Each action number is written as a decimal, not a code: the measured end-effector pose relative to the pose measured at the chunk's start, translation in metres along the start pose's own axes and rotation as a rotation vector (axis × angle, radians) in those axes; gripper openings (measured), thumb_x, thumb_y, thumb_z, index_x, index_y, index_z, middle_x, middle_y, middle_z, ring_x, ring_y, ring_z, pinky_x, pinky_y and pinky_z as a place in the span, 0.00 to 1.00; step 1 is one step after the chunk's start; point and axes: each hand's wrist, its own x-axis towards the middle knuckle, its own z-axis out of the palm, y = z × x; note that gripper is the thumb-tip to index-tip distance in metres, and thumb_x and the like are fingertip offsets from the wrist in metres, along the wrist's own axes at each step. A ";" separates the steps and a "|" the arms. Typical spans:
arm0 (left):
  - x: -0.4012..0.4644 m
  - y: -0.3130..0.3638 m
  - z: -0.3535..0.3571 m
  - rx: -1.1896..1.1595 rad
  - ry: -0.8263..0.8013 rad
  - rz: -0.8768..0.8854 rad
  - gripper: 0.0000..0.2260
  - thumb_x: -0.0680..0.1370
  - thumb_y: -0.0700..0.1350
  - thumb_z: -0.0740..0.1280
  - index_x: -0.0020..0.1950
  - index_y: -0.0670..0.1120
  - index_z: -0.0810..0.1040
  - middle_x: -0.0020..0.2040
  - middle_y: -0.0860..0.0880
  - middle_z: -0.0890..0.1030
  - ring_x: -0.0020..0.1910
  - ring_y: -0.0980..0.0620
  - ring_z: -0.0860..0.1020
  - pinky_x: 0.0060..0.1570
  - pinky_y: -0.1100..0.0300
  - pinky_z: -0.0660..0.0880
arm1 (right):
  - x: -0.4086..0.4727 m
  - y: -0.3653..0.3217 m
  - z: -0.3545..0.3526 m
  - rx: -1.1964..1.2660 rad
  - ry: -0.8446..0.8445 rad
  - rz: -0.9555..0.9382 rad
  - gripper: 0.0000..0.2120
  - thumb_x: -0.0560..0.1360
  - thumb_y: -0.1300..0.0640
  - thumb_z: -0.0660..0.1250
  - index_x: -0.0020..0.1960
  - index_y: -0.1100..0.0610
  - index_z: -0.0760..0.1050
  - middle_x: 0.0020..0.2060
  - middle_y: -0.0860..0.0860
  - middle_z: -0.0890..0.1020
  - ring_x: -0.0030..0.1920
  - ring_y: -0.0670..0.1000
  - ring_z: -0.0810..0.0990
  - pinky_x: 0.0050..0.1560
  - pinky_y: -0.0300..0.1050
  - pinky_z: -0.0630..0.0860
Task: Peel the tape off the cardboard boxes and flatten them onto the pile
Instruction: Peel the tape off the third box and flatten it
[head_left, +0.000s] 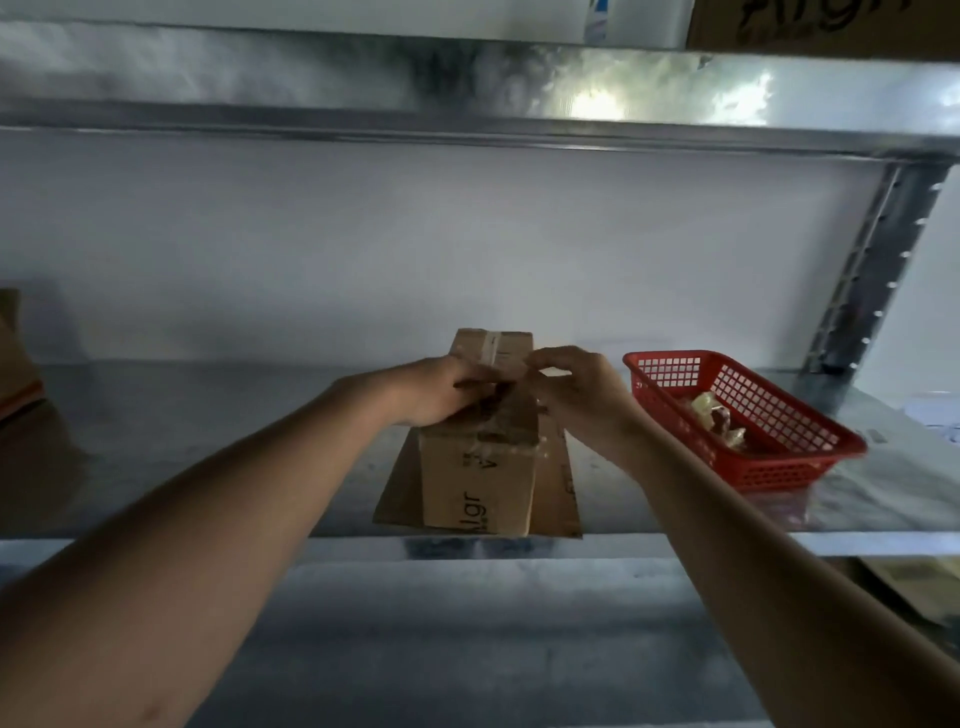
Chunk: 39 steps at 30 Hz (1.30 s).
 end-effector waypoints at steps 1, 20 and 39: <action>0.002 0.002 0.000 0.008 -0.001 -0.016 0.14 0.87 0.59 0.56 0.56 0.82 0.73 0.68 0.57 0.75 0.65 0.52 0.75 0.66 0.53 0.70 | -0.008 -0.003 -0.006 -0.055 -0.012 -0.063 0.07 0.73 0.39 0.74 0.47 0.40 0.85 0.50 0.39 0.84 0.51 0.42 0.85 0.47 0.38 0.83; 0.009 0.049 -0.014 0.168 -0.079 -0.176 0.46 0.62 0.82 0.68 0.76 0.63 0.72 0.80 0.53 0.67 0.77 0.46 0.67 0.66 0.54 0.66 | -0.074 0.003 -0.040 0.181 0.001 -0.015 0.12 0.68 0.64 0.81 0.51 0.61 0.87 0.42 0.53 0.89 0.43 0.54 0.89 0.47 0.43 0.85; 0.036 0.076 0.002 0.483 0.079 -0.273 0.40 0.60 0.84 0.58 0.50 0.52 0.81 0.51 0.47 0.82 0.53 0.42 0.79 0.60 0.43 0.76 | -0.056 -0.027 -0.058 -0.006 0.111 -0.038 0.09 0.72 0.67 0.78 0.52 0.60 0.85 0.38 0.53 0.88 0.38 0.53 0.88 0.43 0.43 0.85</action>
